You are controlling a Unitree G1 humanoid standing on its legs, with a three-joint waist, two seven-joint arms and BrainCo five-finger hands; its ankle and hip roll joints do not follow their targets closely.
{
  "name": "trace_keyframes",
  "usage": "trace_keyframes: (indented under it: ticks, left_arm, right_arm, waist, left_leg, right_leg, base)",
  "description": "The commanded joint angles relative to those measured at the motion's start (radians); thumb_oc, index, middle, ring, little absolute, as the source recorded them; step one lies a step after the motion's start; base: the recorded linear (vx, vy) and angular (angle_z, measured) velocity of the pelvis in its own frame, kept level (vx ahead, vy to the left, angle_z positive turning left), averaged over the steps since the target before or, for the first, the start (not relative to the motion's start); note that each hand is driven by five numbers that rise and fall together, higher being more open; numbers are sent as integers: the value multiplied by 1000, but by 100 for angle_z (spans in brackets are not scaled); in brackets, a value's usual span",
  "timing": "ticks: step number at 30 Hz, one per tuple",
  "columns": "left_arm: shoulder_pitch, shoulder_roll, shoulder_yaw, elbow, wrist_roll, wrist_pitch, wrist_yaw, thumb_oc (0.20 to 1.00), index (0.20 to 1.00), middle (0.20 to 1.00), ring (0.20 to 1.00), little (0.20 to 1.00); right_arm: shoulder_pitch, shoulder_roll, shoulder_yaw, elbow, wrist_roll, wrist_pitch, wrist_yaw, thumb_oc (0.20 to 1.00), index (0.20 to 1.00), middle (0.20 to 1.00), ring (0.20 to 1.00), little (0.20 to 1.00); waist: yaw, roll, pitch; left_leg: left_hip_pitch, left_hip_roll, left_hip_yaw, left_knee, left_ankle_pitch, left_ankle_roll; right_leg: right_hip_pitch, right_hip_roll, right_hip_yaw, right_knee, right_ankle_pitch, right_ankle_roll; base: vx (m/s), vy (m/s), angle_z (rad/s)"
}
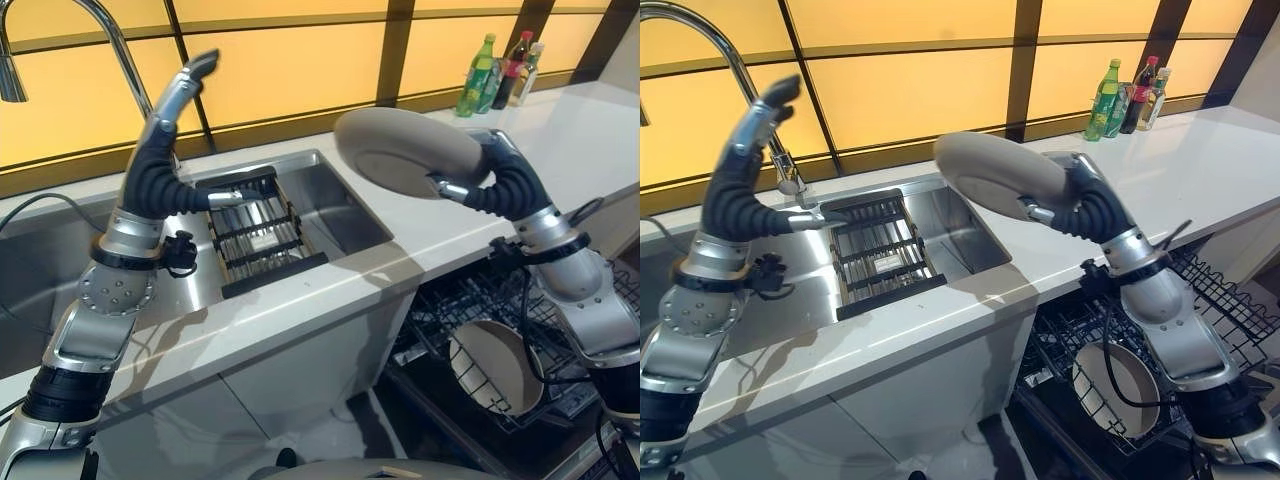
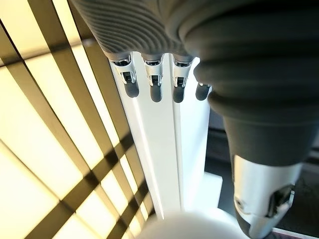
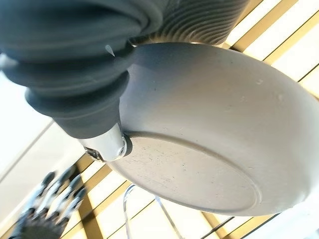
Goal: Pick up plates and place into dishwasher.
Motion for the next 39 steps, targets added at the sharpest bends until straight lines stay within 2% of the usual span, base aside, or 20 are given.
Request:
trace_keyframes:
  ticks: [1,8,14,18,22,26,29,33,39]
  left_arm:
    - [12,-7,56,1,-39,-7,39,1000,1000,1000,1000,1000]
    - [49,-21,115,21,-45,-4,44,1000,1000,1000,1000,1000]
    - [100,-20,199,64,-79,24,45,1000,1000,1000,1000,1000]
    - [161,-30,277,80,-90,28,16,1000,1000,1000,1000,1000]
    - [200,-36,332,85,-121,52,-15,1000,1000,1000,1000,1000]
    - [189,-34,328,101,-133,66,-16,1000,1000,1000,1000,1000]
    - [188,-48,317,101,-118,58,-18,1000,1000,1000,1000,1000]
    - [145,-35,272,120,-116,64,16,1000,1000,1000,1000,1000]
    - [111,-27,227,125,-117,72,75,1000,1000,1000,1000,1000]
  right_arm:
    - [-13,21,-75,-1,-18,-57,-73,200,200,200,200,200]
    - [72,28,-171,50,-72,-32,-179,200,200,200,200,200]
    - [149,49,-258,110,-71,-9,-245,200,200,200,200,200]
    - [201,78,-306,157,-67,12,-236,200,200,200,200,200]
    - [260,107,-348,200,-78,28,-233,200,200,200,200,200]
    - [281,130,-332,244,-78,38,-249,200,200,200,200,200]
    - [267,127,-322,316,-71,38,-271,200,200,200,200,200]
    - [204,90,-284,389,-55,74,-319,200,200,200,200,200]
    - [124,13,-266,451,-31,81,-350,200,200,200,200,200]
  waist:
    - [10,7,-50]
    - [-17,6,-45]
    - [-54,4,-29]
    - [-75,6,-13]
    - [-83,13,7]
    - [-94,5,32]
    - [-89,0,50]
    - [-85,27,96]
    - [-96,76,189]
  left_leg:
    - [68,37,49,32,-153,-7]
    - [73,40,77,47,-169,-8]
    - [77,34,114,74,-194,2]
    - [87,28,138,85,-206,13]
    - [86,33,131,79,-201,28]
    - [74,36,110,93,-206,25]
    - [52,52,114,113,-208,8]
    - [-15,86,97,159,-205,-17]
    - [-110,116,66,199,-159,-52]
  right_leg:
    - [-138,-14,11,43,78,42]
    - [-147,-21,32,42,87,49]
    - [-168,-30,79,45,103,59]
    - [-180,-31,107,64,107,66]
    - [-207,-4,109,151,61,57]
    - [-242,-15,128,172,73,67]
    - [-242,-18,119,137,85,62]
    - [-271,8,108,135,69,41]
    - [-340,45,91,175,50,2]
  base:
    - [-7,-8,-17]
    - [10,-16,-11]
    - [21,-5,-26]
    - [55,25,-28]
    - [38,-56,-26]
    - [0,-209,-9]
    - [-27,-300,1]
    - [-124,-261,10]
    - [-161,-153,8]
